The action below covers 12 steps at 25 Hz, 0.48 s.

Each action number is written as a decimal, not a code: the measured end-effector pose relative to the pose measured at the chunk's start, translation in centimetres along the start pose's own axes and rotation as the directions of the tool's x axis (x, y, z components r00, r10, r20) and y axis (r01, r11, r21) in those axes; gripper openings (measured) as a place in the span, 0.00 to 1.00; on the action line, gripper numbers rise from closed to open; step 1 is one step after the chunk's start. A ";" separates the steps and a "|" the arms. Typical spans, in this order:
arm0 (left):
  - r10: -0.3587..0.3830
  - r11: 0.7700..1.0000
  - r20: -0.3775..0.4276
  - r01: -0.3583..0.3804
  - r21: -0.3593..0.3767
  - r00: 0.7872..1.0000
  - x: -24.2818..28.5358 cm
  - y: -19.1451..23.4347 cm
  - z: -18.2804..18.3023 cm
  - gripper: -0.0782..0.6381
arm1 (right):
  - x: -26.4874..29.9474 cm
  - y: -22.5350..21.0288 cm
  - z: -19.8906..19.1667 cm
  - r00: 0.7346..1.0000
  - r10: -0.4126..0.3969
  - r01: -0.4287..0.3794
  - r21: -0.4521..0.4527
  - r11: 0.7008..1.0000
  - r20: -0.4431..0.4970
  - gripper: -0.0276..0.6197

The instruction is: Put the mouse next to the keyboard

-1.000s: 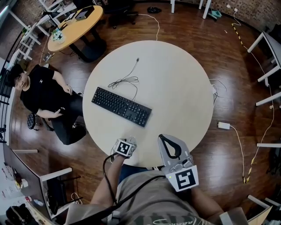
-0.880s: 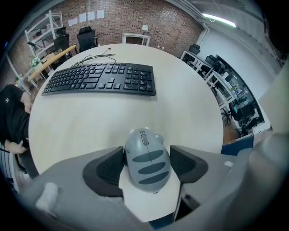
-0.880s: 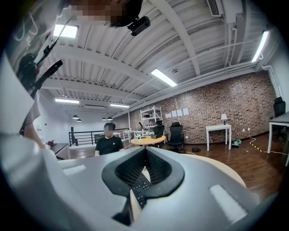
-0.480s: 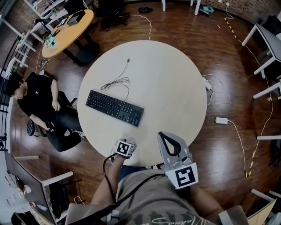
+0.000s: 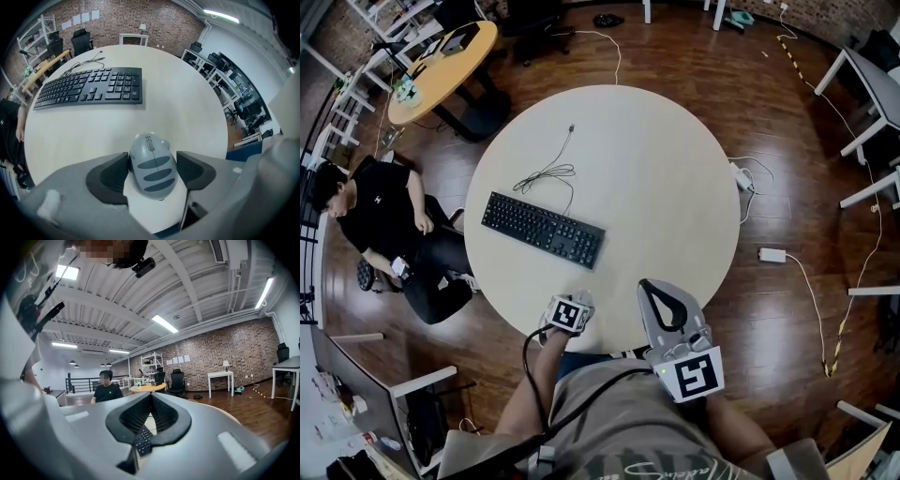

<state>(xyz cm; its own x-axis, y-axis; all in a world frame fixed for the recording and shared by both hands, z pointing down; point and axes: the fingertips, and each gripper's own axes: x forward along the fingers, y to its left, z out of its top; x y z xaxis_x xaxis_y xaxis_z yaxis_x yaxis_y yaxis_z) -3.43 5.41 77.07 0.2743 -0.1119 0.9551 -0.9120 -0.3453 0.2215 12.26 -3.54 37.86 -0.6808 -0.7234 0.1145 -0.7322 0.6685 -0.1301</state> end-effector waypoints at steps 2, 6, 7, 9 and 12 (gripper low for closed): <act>-0.002 1.000 -0.003 0.002 0.006 1.000 0.1 -0.2 0.1 0.58 | 0.0 0.0 0.0 1.000 0.000 0.000 -0.002 1.000 0.002 0.05; -0.006 1.000 -0.004 0.006 0.021 1.000 0.2 -0.8 0.5 0.58 | -0.2 -0.1 -0.1 1.000 -0.001 0.001 -0.003 1.000 0.000 0.05; -0.006 1.000 -0.003 0.007 0.027 1.000 0.3 -1.0 0.6 0.58 | -0.3 -0.1 -0.2 1.000 -0.002 0.002 -0.004 1.000 -0.002 0.05; -0.007 0.999 -0.002 0.007 0.034 1.000 0.5 -1.2 0.8 0.58 | -0.3 -0.2 -0.3 1.000 -0.003 0.003 -0.007 1.000 -0.003 0.05; -0.016 0.999 0.001 0.016 0.033 1.000 0.8 -1.6 1.0 0.58 | -0.4 -0.2 -0.3 1.000 -0.006 0.006 -0.004 1.000 -0.003 0.05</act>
<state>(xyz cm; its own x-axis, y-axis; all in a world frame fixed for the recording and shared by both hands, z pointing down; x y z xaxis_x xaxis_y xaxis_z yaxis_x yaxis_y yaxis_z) -1.42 4.91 77.30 0.2889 -0.1079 0.9513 -0.8971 -0.3776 0.2297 12.68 -3.38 38.14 -0.6764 -0.7269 0.1183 -0.7364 0.6649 -0.1250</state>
